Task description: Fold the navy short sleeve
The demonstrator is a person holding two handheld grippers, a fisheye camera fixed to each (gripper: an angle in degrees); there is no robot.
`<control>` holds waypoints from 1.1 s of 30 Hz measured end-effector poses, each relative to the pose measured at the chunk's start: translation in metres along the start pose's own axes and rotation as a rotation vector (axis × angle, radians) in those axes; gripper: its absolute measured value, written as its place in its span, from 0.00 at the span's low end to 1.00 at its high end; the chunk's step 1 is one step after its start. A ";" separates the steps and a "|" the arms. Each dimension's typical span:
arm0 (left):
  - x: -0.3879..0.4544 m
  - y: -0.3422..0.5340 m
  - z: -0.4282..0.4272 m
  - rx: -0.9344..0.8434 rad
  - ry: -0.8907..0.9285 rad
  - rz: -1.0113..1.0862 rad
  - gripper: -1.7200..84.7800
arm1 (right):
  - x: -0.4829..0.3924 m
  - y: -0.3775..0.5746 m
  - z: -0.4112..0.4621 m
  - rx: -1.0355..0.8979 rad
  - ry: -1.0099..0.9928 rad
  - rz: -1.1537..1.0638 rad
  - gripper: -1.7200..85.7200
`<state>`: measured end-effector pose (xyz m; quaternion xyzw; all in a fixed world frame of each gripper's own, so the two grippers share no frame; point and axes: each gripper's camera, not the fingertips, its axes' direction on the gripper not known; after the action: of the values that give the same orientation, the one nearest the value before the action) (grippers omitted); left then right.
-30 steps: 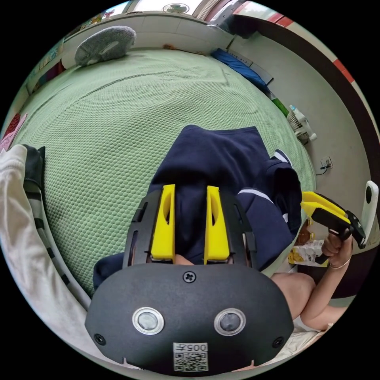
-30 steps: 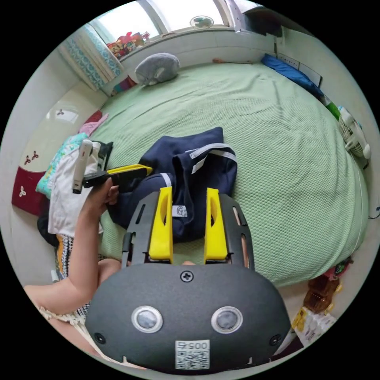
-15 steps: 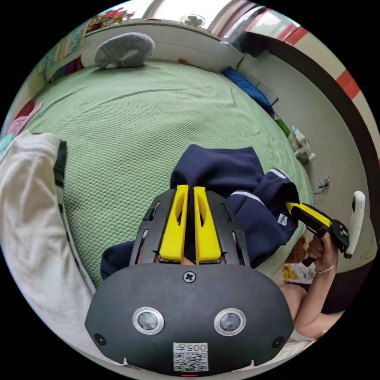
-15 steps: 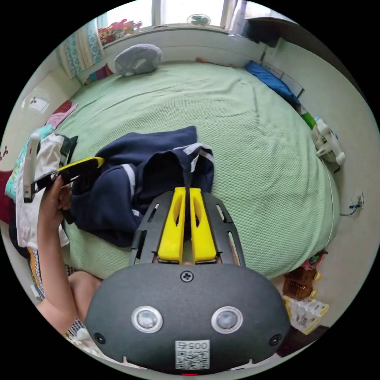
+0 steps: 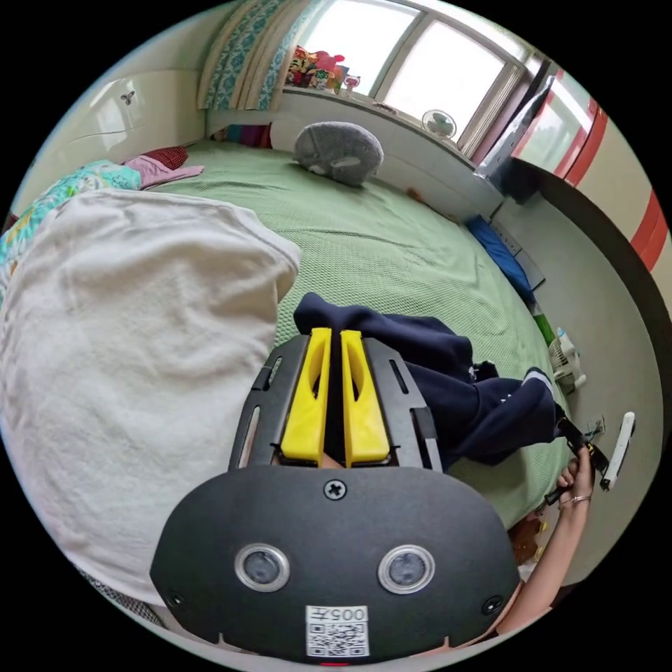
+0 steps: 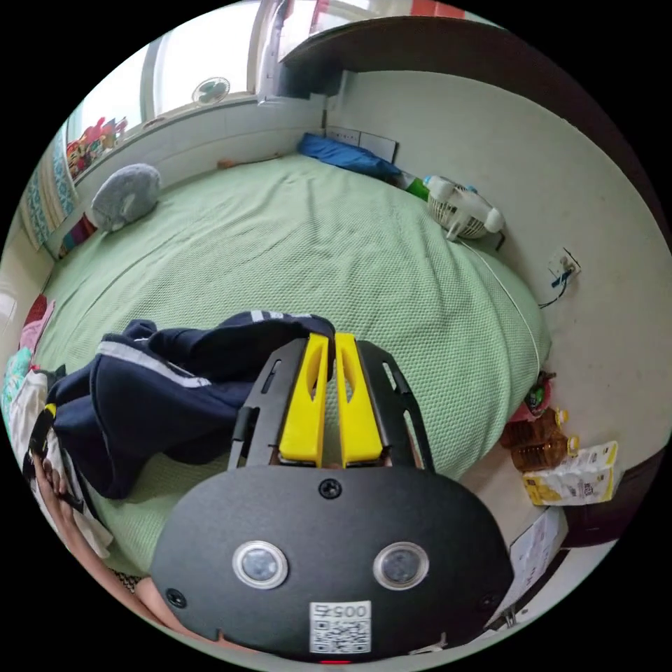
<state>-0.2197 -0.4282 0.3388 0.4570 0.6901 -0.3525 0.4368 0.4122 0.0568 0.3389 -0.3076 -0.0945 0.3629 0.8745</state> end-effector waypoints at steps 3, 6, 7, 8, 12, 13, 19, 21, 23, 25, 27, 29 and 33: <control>0.008 0.000 0.005 -0.068 -0.014 0.036 0.07 | -0.011 -0.001 0.005 -0.079 -0.061 -0.031 0.03; 0.018 0.000 0.011 -0.099 -0.040 0.068 0.09 | -0.031 0.004 -0.006 -0.078 -0.049 -0.108 0.08; 0.019 -0.001 0.010 -0.101 -0.036 0.065 0.10 | -0.038 0.006 -0.016 -0.064 -0.082 -0.136 0.10; 0.020 -0.001 0.010 -0.104 -0.029 0.062 0.11 | -0.041 0.006 -0.021 -0.053 -0.106 -0.147 0.11; 0.022 -0.001 0.011 -0.163 0.028 0.069 0.14 | -0.068 0.016 -0.040 -0.082 -0.341 -0.255 0.16; 0.024 0.000 0.012 -0.189 0.052 0.084 0.14 | -0.078 0.020 -0.039 -0.109 -0.383 -0.287 0.17; 0.046 0.010 0.017 -0.321 0.145 0.188 0.21 | -0.126 0.032 -0.022 -0.268 -0.329 -0.431 0.19; 0.054 0.012 0.028 -0.384 0.142 0.222 0.22 | -0.134 0.036 -0.012 -0.321 -0.308 -0.461 0.20; 0.061 0.015 0.042 -0.448 0.106 0.260 0.22 | -0.141 0.040 -0.002 -0.379 -0.270 -0.494 0.20; 0.068 0.017 0.059 -0.484 0.087 0.276 0.22 | -0.151 0.048 0.007 -0.430 -0.232 -0.564 0.20; 0.073 0.018 0.073 -0.492 0.107 0.289 0.21 | -0.160 0.055 0.013 -0.464 -0.258 -0.622 0.20; 0.077 0.018 0.084 -0.504 0.108 0.285 0.20 | -0.170 0.059 0.022 -0.503 -0.283 -0.656 0.20; 0.090 0.023 0.088 -0.507 0.097 0.315 0.18 | -0.192 0.063 0.038 -0.535 -0.216 -0.685 0.17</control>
<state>-0.1915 -0.4697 0.2210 0.4512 0.6968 -0.0746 0.5526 0.2225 -0.0238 0.3420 -0.4342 -0.3724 0.0451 0.8190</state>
